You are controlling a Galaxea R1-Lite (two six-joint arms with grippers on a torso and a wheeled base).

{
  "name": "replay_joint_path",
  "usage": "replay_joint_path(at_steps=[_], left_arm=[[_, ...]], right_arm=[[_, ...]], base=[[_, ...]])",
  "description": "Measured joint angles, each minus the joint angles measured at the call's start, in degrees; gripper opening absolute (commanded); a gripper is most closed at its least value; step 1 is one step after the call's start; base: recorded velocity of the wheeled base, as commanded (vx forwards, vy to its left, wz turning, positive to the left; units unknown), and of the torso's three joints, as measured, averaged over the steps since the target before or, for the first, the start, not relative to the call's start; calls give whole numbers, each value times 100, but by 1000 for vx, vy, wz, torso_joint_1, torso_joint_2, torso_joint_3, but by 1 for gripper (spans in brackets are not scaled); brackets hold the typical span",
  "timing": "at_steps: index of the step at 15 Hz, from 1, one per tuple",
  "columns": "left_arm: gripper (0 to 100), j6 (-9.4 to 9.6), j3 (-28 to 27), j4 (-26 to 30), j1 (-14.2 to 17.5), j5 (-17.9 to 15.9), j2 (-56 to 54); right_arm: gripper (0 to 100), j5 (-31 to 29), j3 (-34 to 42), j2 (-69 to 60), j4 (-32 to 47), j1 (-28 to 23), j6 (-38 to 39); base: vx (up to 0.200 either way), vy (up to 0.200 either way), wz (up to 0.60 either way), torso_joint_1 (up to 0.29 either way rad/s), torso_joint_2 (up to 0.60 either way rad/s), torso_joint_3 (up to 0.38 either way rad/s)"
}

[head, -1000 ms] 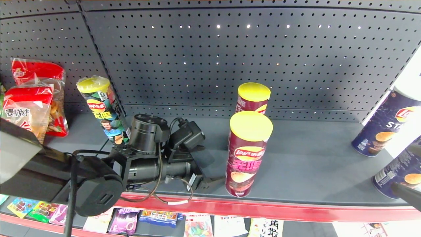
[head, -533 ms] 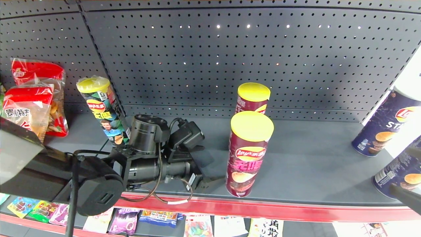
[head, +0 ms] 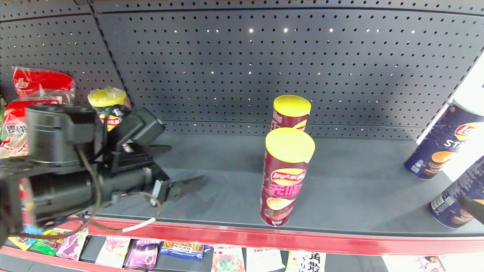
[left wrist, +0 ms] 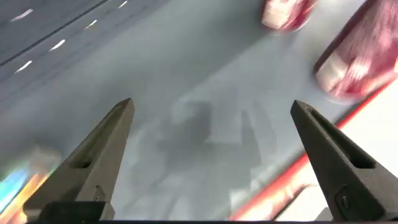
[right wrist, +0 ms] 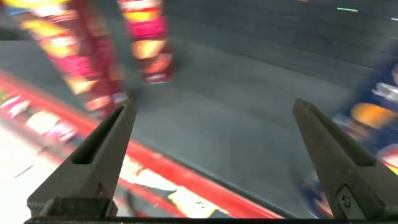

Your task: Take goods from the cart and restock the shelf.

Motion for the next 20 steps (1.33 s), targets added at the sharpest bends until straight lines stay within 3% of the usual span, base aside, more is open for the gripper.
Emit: replay_joint_path(at_steps=[3,6,7,9,16,20], left_arm=[[100,-49,96,1785,380,594,-1693],[100,-197,157,2782,1091,1102,-3099],[100,-115,157,2829,1362,1201,-3363],[100,-33,157,2823,1596,1241,-3677],[100,-16,333,2832,1675,1323,-3978],[100,115,350,2823,1679,1324,-4033]], right_arm=[[100,-50,152,-273,121,-245,121],[100,-80,168,-386,268,-656,66],[100,-83,168,-384,274,-767,18],[100,-85,174,-375,279,-878,-172],[100,-85,285,-428,279,-925,-406],[100,-88,307,-439,282,-925,-416]], base=[[0,0,0,0,0,0],[0,0,0,0,0,0],[0,0,0,0,0,0],[0,0,0,0,0,0],[-171,0,0,3,3,4],[0,0,-150,-1,-1,-2]])
